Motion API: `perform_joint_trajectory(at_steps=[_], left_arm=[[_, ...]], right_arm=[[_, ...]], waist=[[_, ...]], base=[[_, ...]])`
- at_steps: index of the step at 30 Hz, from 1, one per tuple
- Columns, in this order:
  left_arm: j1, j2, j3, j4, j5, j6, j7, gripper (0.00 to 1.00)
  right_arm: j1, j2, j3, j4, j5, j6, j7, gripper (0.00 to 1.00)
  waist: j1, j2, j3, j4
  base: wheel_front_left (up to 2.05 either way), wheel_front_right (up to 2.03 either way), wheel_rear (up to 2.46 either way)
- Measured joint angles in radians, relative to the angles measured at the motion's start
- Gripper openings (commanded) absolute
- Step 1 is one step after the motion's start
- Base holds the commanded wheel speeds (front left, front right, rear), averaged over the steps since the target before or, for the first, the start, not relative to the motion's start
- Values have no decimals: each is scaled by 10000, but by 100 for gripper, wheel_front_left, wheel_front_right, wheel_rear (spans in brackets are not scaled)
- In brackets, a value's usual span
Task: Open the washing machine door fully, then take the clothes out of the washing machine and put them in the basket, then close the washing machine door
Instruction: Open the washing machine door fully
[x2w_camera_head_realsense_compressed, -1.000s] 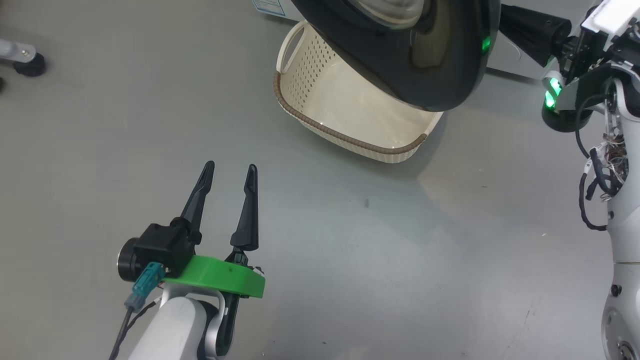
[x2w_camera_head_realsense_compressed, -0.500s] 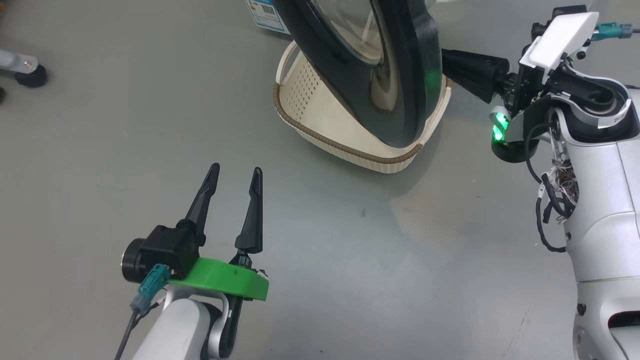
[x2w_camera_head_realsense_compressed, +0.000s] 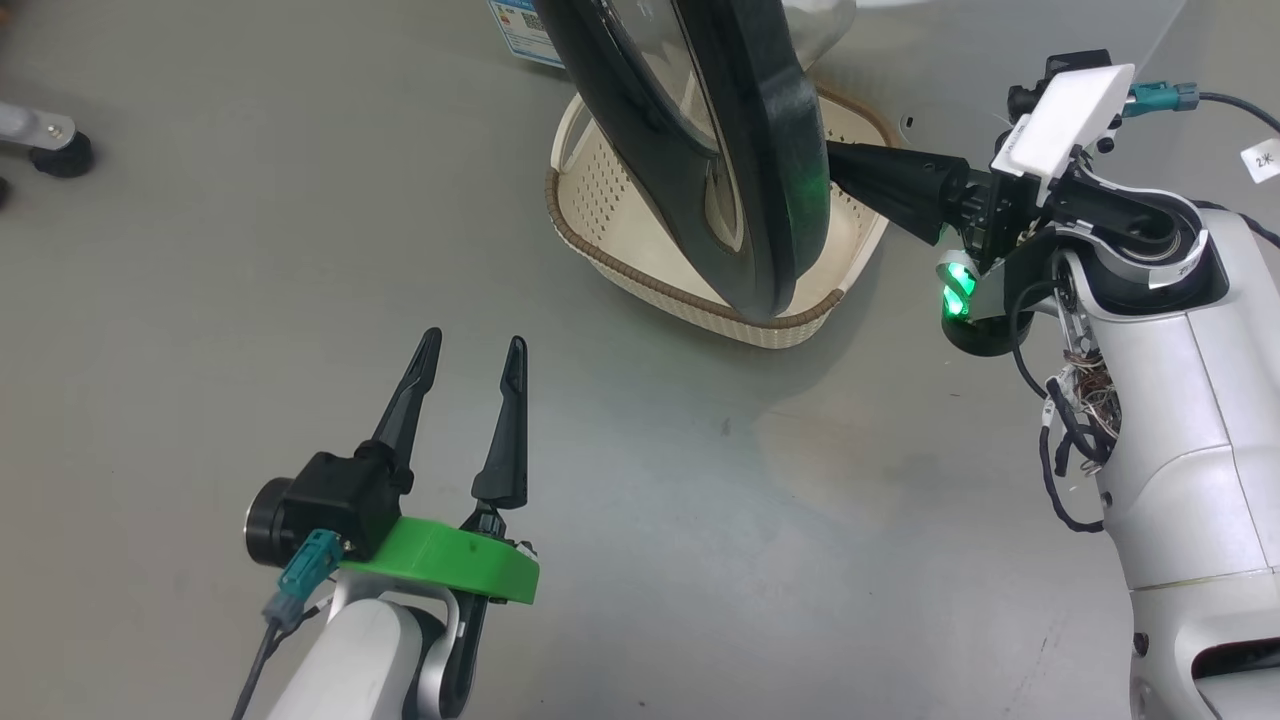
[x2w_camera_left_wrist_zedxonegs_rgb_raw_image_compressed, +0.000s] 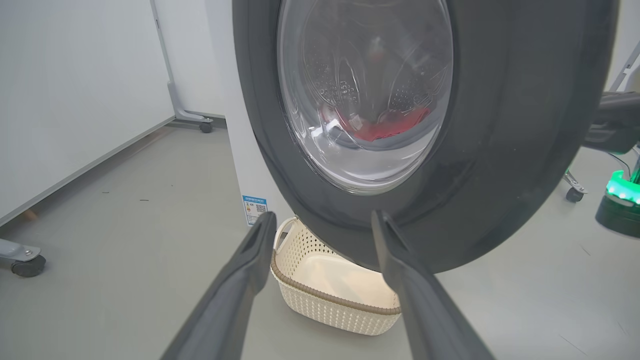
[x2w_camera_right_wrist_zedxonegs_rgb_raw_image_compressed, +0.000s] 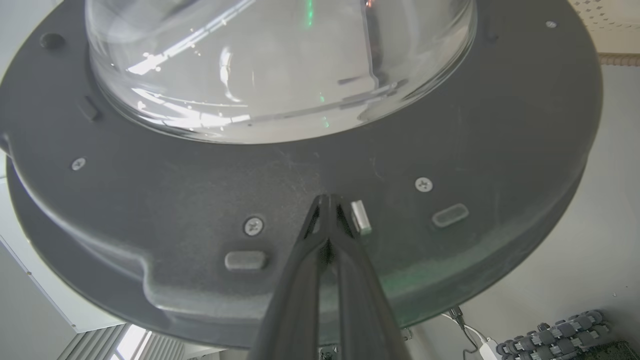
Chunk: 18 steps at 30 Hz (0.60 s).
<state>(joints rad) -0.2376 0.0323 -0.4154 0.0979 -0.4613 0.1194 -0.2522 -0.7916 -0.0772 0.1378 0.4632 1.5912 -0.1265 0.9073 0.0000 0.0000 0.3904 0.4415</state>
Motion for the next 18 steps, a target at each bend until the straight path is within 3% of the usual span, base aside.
perform_joint_trajectory(at_steps=[18], left_arm=[[28,0,-67,-13,-6,0,0,100]], right_arm=[[216,-4,1055,-253,786,0,21,0]], waist=[[0,0,-58,110]], base=[[0,0,0]])
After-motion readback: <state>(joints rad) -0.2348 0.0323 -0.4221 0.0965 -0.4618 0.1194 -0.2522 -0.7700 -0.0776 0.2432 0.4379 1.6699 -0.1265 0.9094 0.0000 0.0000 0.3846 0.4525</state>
